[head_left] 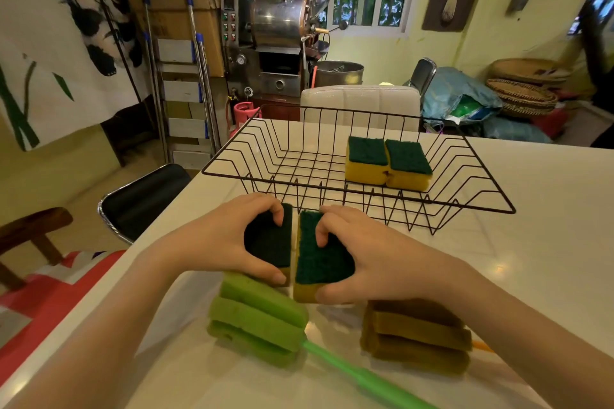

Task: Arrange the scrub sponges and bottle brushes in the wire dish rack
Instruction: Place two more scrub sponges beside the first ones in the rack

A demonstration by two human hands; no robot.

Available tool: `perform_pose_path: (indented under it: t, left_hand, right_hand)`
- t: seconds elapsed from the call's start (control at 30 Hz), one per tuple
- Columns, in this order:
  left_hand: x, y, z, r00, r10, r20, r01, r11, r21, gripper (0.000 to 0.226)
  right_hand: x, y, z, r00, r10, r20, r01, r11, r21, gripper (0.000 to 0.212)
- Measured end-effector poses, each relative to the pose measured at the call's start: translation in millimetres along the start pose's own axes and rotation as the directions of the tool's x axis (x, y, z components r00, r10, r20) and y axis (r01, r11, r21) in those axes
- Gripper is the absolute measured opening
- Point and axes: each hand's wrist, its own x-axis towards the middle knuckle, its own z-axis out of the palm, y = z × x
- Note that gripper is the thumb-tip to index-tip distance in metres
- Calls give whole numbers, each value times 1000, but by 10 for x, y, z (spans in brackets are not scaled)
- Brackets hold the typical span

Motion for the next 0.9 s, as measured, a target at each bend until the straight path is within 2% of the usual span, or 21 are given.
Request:
perform_pose_path:
  t: [0.13,0.37,0.6,0.73,0.9]
  left_hand:
    - [-9,23,-14,1000,16,-26,-16,999,29,58]
    - [-66,51,-112,999,15,-50,-24,984,-178,59]
    - [-119,31,-232,993,4,-115,-51,909,-413,59]
    - [-122,104,-285,974,5,-229,-127,842,-524,58]
    - [38,195,-402,948,19,-318,-201,810,-551,59]
  right_hand:
    - [27,22,-25,1000,6,23,-7,1000,19,51]
    - [-82,3,-205,1000,0,-19,3,988,157,51]
    - [-164,66,-433,998,13,-69,14,927,375,48]
    - [-185,109,-563,989,-1,-145,74,861,503,48]
    - [-159,178,-643,954,23,-298,165,790,590,46]
